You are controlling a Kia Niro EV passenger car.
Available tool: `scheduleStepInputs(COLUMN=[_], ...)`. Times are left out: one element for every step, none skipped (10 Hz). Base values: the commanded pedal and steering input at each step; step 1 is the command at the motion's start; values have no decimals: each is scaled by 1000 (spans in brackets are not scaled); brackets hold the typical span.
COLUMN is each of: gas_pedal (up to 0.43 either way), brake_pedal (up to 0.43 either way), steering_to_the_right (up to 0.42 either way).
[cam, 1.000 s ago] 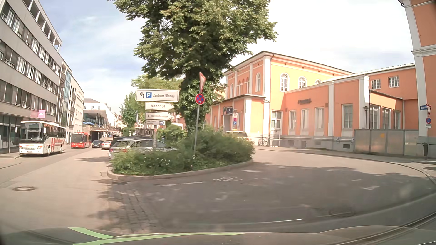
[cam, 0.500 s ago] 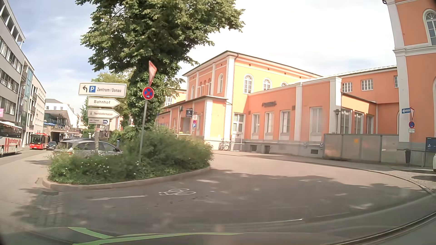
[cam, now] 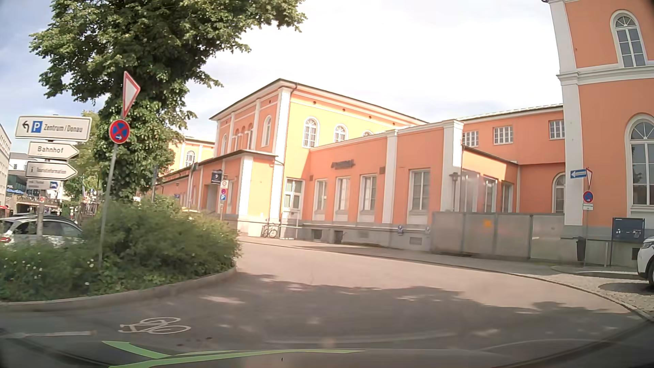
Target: Follow the waypoints while adhering to traffic rules and regulations
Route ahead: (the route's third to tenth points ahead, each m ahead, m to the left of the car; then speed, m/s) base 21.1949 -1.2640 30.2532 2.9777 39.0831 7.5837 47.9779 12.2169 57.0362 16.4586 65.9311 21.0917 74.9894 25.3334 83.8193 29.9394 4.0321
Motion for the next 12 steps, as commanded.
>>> scheduleStepInputs(gas_pedal=[118, 138, 157, 157, 157, 157, 169, 169, 169, 169, 169, 169], brake_pedal=[0, 0, 0, 0, 0, 0, 0, 0, 0, 0, 0, 0], steering_to_the_right=[276, 243, 205, 173, 122, 76, 40, -5, -35, -57, -74, -93])
